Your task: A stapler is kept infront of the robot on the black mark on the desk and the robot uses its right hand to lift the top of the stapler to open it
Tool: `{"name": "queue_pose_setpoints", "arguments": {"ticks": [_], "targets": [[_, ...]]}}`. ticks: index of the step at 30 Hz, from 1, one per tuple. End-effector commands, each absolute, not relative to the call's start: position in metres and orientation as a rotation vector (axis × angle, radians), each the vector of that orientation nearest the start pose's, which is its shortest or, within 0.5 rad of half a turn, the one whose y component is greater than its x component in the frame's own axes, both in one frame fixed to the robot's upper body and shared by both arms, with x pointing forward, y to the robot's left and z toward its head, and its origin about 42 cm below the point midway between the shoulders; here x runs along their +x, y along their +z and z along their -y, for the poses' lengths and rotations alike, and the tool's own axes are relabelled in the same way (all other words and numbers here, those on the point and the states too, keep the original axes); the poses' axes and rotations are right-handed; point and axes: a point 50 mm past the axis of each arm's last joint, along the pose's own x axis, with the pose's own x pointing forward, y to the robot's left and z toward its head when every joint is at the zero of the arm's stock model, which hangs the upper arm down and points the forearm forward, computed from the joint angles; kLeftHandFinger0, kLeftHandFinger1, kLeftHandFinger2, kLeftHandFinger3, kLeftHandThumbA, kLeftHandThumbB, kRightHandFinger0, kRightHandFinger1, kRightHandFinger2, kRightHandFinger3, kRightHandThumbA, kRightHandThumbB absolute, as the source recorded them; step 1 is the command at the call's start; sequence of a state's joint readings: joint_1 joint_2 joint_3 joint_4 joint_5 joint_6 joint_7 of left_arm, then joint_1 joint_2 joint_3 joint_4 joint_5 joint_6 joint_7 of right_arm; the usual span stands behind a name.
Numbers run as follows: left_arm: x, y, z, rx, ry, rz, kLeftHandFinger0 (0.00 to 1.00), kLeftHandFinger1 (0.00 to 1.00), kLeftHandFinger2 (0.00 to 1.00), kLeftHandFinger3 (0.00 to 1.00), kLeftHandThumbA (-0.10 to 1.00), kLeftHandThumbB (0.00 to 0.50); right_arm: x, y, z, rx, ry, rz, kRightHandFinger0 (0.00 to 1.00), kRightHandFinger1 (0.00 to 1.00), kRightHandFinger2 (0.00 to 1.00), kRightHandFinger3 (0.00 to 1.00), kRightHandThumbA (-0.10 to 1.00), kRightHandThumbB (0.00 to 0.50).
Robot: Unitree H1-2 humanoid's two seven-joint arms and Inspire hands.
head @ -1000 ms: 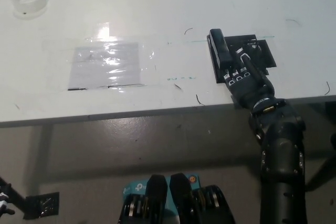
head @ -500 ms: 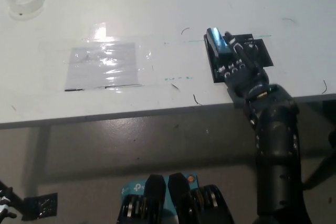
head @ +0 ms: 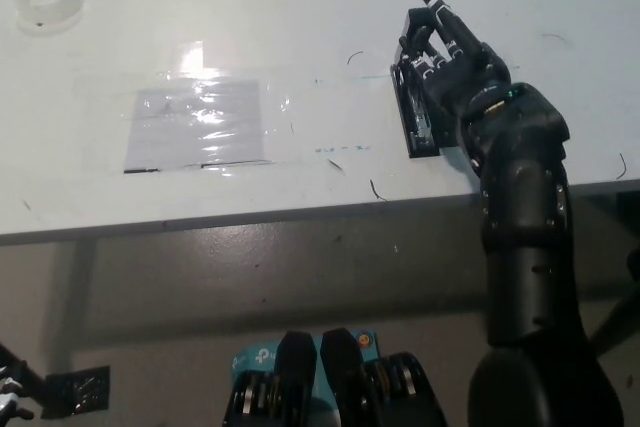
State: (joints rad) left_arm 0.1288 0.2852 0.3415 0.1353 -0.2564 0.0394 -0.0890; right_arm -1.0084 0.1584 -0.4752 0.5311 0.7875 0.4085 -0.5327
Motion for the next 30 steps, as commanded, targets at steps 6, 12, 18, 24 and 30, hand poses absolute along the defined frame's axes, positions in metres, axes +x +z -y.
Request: {"name": "queue_pose_setpoints", "arguments": {"ticks": [6,12,18,24,30], "targets": [[0.198,0.068,-0.416,0.021,0.325,-0.187,0.4,0.52,0.69,0.87,0.71,0.041,0.546,0.47,0.085,1.01,0.133,0.061,0.83,0.94,1.0,1.0,1.0,0.085],[0.192,0.065,-0.416,0.016,0.327,-0.209,0.4,0.51,0.68,0.85,0.7,0.048,0.569,0.445,0.081,1.027,0.05,-0.038,0.81,0.91,0.98,1.0,0.99,0.078],[0.19,0.066,-0.415,0.011,0.328,-0.211,0.39,0.51,0.68,0.85,0.68,0.049,0.585,0.453,0.074,0.989,0.044,-0.049,0.83,0.94,1.0,1.0,1.0,0.069],[0.184,0.065,-0.416,0.033,0.32,-0.223,0.43,0.52,0.7,0.87,0.7,0.024,0.589,0.436,0.069,0.913,-0.015,-0.079,0.8,0.91,1.0,1.0,0.98,0.079],[0.187,0.068,-0.416,0.041,0.323,-0.224,0.42,0.54,0.71,0.89,0.72,0.04,0.591,0.423,0.071,0.867,-0.038,-0.081,0.75,0.89,0.99,1.0,0.99,0.066]]}}
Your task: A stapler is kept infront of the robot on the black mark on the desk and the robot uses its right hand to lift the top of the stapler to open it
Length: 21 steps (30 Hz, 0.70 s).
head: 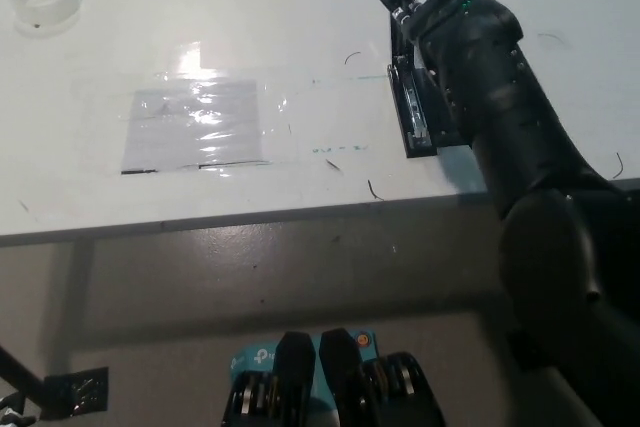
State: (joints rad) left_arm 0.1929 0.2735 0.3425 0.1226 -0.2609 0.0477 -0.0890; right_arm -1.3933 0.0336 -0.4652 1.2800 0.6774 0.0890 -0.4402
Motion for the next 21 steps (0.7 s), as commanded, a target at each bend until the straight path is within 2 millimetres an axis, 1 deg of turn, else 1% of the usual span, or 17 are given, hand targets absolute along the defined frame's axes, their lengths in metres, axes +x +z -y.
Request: {"name": "queue_pose_setpoints", "arguments": {"ticks": [1,3,4,7,8,10,12,13,14,15,16,17,18,19,20,21], "targets": [[0.188,0.068,-0.416,0.038,0.324,-0.22,0.43,0.53,0.71,0.89,0.72,0.037,0.591,0.421,0.073,0.856,-0.045,-0.083,0.74,0.87,0.96,1.0,0.99,0.067],[0.189,0.069,-0.416,0.028,0.321,-0.206,0.43,0.51,0.7,0.88,0.71,0.035,0.591,0.418,0.075,0.853,-0.047,-0.077,0.75,0.88,0.96,1.0,0.99,0.063],[0.191,0.069,-0.415,0.021,0.328,-0.205,0.4,0.5,0.68,0.86,0.69,0.051,0.591,0.416,0.078,0.862,-0.04,-0.075,0.76,0.89,0.98,1.0,0.98,0.063],[0.192,0.072,-0.417,0.027,0.327,-0.195,0.4,0.5,0.68,0.86,0.7,0.071,0.589,0.409,0.083,0.879,-0.026,-0.067,0.77,0.91,1.0,1.0,0.96,0.052],[0.193,0.074,-0.418,0.032,0.326,-0.183,0.41,0.52,0.69,0.86,0.7,0.071,0.582,0.398,0.091,0.861,-0.017,-0.054,0.77,0.9,1.0,1.0,0.97,0.057],[0.193,0.075,-0.419,0.036,0.327,-0.178,0.41,0.53,0.7,0.85,0.7,0.064,0.574,0.39,0.099,0.878,-0.012,-0.052,0.79,0.91,1.0,1.0,0.96,0.07],[0.192,0.076,-0.42,0.035,0.331,-0.179,0.42,0.52,0.7,0.85,0.7,0.065,0.555,0.377,0.113,0.886,-0.001,-0.047,0.81,0.92,1.0,1.0,0.97,0.04],[0.192,0.076,-0.42,0.032,0.332,-0.181,0.42,0.51,0.7,0.85,0.7,0.065,0.543,0.372,0.122,0.884,-0.002,-0.041,0.83,0.93,1.0,1.0,0.98,0.034],[0.192,0.076,-0.42,0.032,0.332,-0.181,0.42,0.51,0.7,0.85,0.71,0.066,0.542,0.372,0.122,0.884,-0.002,-0.041,0.83,0.93,1.0,1.0,0.98,0.034],[0.192,0.077,-0.422,0.035,0.331,-0.176,0.4,0.5,0.68,0.85,0.7,0.059,0.523,0.367,0.135,0.886,0.004,-0.033,0.87,0.98,1.0,1.0,0.99,0.027],[0.192,0.077,-0.422,0.032,0.33,-0.177,0.39,0.49,0.67,0.85,0.69,0.06,0.514,0.365,0.142,0.881,0.012,-0.024,0.9,1.0,1.0,1.0,1.0,0.022],[0.194,0.076,-0.423,0.035,0.331,-0.18,0.39,0.49,0.67,0.84,0.7,0.056,0.508,0.364,0.146,0.879,0.015,-0.021,0.91,1.0,1.0,1.0,1.0,0.028],[0.196,0.077,-0.422,0.036,0.332,-0.178,0.4,0.49,0.67,0.85,0.71,0.053,0.497,0.365,0.152,0.887,0.017,-0.005,0.91,1.0,1.0,1.0,1.0,0.036],[0.197,0.078,-0.422,0.036,0.332,-0.177,0.4,0.49,0.67,0.85,0.71,0.053,0.493,0.365,0.153,0.89,0.018,0.0,0.91,1.0,1.0,1.0,1.0,0.036],[0.196,0.079,-0.421,0.041,0.333,-0.175,0.4,0.49,0.67,0.86,0.71,0.041,0.487,0.363,0.154,0.892,0.017,0.005,0.9,1.0,1.0,1.0,1.0,0.036],[0.196,0.08,-0.421,0.048,0.335,-0.173,0.4,0.5,0.67,0.87,0.72,0.041,0.478,0.36,0.156,0.896,0.016,0.011,0.9,1.0,1.0,1.0,1.0,0.036]]}}
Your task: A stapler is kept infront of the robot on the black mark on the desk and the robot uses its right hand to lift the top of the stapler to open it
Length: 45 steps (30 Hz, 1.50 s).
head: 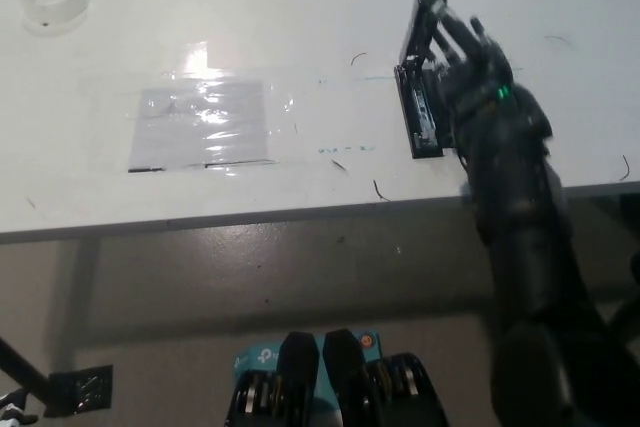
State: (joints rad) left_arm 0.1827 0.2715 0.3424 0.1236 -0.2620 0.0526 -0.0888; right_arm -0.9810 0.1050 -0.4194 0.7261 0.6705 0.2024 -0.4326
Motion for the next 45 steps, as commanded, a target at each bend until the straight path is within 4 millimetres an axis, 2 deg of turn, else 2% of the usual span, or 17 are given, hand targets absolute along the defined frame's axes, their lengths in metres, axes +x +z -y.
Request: {"name": "queue_pose_setpoints", "arguments": {"ticks": [1,3,7,11,18,24,28,29,30,33,34,36,37,38,39,41,45], "targets": [[0.196,0.079,-0.421,0.043,0.334,-0.17,0.4,0.5,0.69,0.87,0.72,0.043,0.472,0.358,0.157,0.892,0.022,0.015,0.9,1.0,1.0,1.0,1.0,0.027],[0.196,0.08,-0.421,0.041,0.336,-0.168,0.4,0.51,0.69,0.87,0.72,0.051,0.456,0.347,0.159,0.895,0.041,0.006,0.91,1.0,1.0,1.0,1.0,0.021],[0.198,0.082,-0.425,0.03,0.339,-0.163,0.38,0.49,0.66,0.84,0.71,0.066,0.443,0.328,0.156,0.91,0.055,-0.033,0.91,1.0,1.0,1.0,1.0,0.002],[0.204,0.085,-0.424,0.035,0.337,-0.156,0.39,0.49,0.66,0.85,0.71,0.058,0.423,0.296,0.151,0.937,0.056,-0.107,0.88,1.0,1.0,1.0,1.0,0.001],[0.207,0.085,-0.425,0.044,0.324,-0.141,0.42,0.52,0.7,0.88,0.72,0.052,0.393,0.274,0.15,1.005,0.094,-0.175,0.93,1.0,1.0,1.0,1.0,0.0],[0.207,0.086,-0.425,0.039,0.332,-0.134,0.42,0.53,0.7,0.88,0.71,0.038,0.362,0.268,0.165,1.012,0.097,-0.198,0.96,1.0,1.0,1.0,1.0,0.0],[0.208,0.089,-0.425,0.041,0.341,-0.134,0.42,0.53,0.7,0.9,0.71,0.025,0.339,0.276,0.191,0.996,0.086,-0.181,0.97,1.0,1.0,1.0,1.0,0.002],[0.208,0.089,-0.425,0.036,0.341,-0.134,0.42,0.53,0.7,0.9,0.7,0.026,0.333,0.278,0.202,0.986,0.077,-0.165,0.97,1.0,1.0,1.0,1.0,0.001],[0.211,0.092,-0.425,0.041,0.342,-0.125,0.42,0.54,0.7,0.9,0.7,0.028,0.326,0.282,0.223,0.962,0.056,-0.129,0.99,1.0,1.0,1.0,1.0,0.002],[0.211,0.093,-0.425,0.04,0.34,-0.124,0.42,0.53,0.71,0.91,0.71,0.018,0.316,0.282,0.25,0.958,0.017,-0.101,1.0,1.0,1.0,1.0,1.0,0.017],[0.213,0.093,-0.426,0.041,0.347,-0.125,0.42,0.53,0.71,0.91,0.71,0.023,0.312,0.276,0.275,0.893,-0.043,-0.046,1.0,1.0,1.0,1.0,1.0,0.012],[0.214,0.095,-0.428,0.04,0.35,-0.121,0.42,0.53,0.71,0.91,0.7,0.014,0.313,0.273,0.282,0.876,-0.063,-0.036,0.95,1.0,1.0,1.0,1.0,0.026],[0.213,0.095,-0.429,0.039,0.352,-0.118,0.41,0.52,0.71,0.9,0.7,0.013,0.311,0.261,0.299,0.835,-0.135,-0.023,0.91,0.99,1.0,1.0,1.0,0.069],[0.213,0.094,-0.43,0.044,0.354,-0.114,0.42,0.53,0.72,0.9,0.7,0.01,0.308,0.237,0.323,0.769,-0.241,-0.009,0.88,0.93,0.95,1.0,0.99,0.091],[0.213,0.095,-0.43,0.043,0.355,-0.115,0.43,0.53,0.71,0.9,0.7,0.008,0.308,0.227,0.331,0.749,-0.269,0.001,0.85,0.91,0.92,1.0,0.97,0.099],[0.213,0.096,-0.431,0.035,0.354,-0.117,0.44,0.53,0.72,0.91,0.71,0.018,0.311,0.211,0.339,0.708,-0.32,0.012,0.78,0.85,0.85,0.93,0.88,0.136],[0.216,0.1,-0.431,0.032,0.354,-0.111,0.42,0.52,0.69,0.91,0.71,0.007,0.325,0.172,0.347,0.543,-0.406,0.022,0.7,0.8,0.81,0.87,0.9,0.108]]}}
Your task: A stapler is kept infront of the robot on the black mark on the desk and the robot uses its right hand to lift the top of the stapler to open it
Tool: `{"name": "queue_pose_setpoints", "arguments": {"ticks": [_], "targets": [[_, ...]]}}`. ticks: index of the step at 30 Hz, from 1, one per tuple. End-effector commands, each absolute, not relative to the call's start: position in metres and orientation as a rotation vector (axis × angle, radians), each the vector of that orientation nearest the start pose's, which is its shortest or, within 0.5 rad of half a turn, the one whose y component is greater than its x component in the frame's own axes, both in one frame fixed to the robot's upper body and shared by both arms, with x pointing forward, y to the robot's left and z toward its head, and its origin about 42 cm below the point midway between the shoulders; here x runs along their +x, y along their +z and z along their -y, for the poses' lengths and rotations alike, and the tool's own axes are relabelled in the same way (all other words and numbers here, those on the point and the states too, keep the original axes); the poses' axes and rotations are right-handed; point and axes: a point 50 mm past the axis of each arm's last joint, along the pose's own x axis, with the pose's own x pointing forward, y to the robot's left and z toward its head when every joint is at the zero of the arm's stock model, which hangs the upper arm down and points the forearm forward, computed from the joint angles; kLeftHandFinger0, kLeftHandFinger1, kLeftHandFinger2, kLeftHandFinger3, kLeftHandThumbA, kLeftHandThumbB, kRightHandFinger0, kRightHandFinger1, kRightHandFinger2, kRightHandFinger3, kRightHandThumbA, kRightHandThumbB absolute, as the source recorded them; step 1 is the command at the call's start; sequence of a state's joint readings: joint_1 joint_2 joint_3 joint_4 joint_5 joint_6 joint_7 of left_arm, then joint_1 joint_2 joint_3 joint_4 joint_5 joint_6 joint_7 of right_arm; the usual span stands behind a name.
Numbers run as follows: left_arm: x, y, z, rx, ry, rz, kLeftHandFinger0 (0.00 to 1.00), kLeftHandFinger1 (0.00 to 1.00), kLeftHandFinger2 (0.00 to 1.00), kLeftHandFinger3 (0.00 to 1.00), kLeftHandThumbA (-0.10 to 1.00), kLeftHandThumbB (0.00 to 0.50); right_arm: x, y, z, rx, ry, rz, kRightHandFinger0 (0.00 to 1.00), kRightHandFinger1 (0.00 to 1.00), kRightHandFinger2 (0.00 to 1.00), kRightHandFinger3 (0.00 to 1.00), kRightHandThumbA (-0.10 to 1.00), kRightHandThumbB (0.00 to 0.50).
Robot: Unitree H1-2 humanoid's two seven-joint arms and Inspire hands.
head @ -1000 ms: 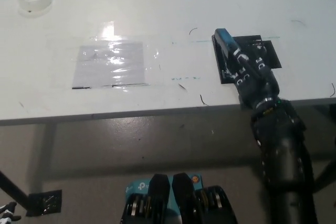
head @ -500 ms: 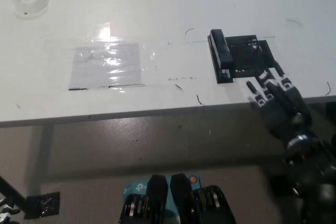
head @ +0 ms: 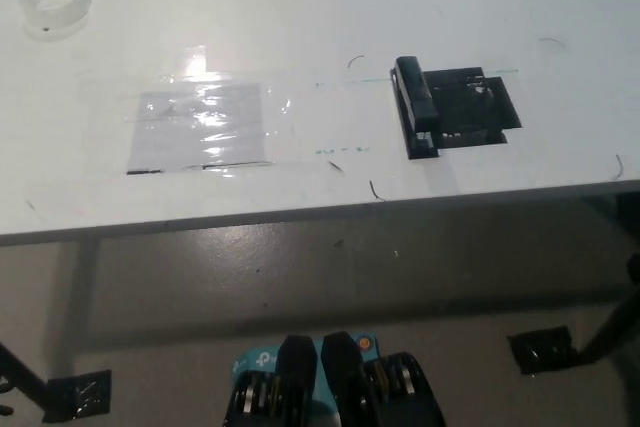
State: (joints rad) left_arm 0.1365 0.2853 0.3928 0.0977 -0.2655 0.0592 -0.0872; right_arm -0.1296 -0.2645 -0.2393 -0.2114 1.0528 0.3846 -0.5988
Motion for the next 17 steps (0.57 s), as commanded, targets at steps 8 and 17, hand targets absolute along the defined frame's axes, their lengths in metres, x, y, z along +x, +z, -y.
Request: {"name": "queue_pose_setpoints", "arguments": {"ticks": [8,17], "targets": [[0.222,0.096,-0.429,0.026,0.345,-0.105,0.41,0.5,0.68,0.88,0.7,0.016,0.339,0.119,0.343,0.346,-0.386,0.046,0.55,0.66,0.7,0.77,0.84,0.191],[0.222,0.093,-0.427,0.028,0.342,-0.115,0.42,0.51,0.71,0.9,0.72,0.005,0.343,0.101,0.338,0.261,-0.379,0.03,0.53,0.63,0.67,0.74,0.85,0.167]]}}
